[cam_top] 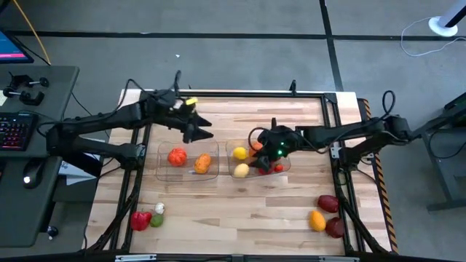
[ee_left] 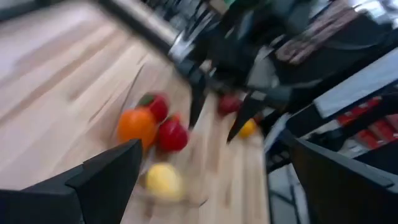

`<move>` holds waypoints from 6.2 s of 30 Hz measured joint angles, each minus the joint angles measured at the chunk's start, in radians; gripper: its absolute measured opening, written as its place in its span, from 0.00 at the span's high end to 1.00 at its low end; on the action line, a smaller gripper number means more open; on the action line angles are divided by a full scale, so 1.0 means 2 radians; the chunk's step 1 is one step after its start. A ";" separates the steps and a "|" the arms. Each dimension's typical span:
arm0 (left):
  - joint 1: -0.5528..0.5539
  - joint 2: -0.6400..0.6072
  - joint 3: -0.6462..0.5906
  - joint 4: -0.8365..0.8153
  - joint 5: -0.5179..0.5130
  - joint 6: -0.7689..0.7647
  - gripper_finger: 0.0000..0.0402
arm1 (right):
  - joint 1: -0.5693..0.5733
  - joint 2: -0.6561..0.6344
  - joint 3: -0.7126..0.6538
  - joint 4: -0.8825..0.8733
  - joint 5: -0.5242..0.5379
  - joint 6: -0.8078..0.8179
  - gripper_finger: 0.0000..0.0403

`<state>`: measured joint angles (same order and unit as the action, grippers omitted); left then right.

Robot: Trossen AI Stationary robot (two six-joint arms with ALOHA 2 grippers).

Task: Sort produce into baskets
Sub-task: Put the white garlic into the left transparent bin, then put the green cucumber into the left transparent bin

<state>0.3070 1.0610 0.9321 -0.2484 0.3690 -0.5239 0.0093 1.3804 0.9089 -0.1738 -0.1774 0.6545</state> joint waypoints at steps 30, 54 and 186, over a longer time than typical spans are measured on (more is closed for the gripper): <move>-0.548 0.127 -0.002 -0.290 -0.103 -0.608 0.02 | -0.108 -0.021 0.094 -0.079 0.058 -0.210 0.29; -0.553 0.275 -0.002 -0.365 -0.110 -0.469 0.02 | -0.116 -0.021 0.094 -0.099 0.057 -0.223 0.29; 0.294 0.472 0.146 -0.480 -0.367 0.075 0.58 | -0.116 -0.020 0.095 -0.100 0.074 -0.188 0.29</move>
<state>0.8945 2.0056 1.2232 -1.2079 -0.3654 -0.3735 -0.2221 1.3399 1.0981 -0.3729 -0.0292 0.2794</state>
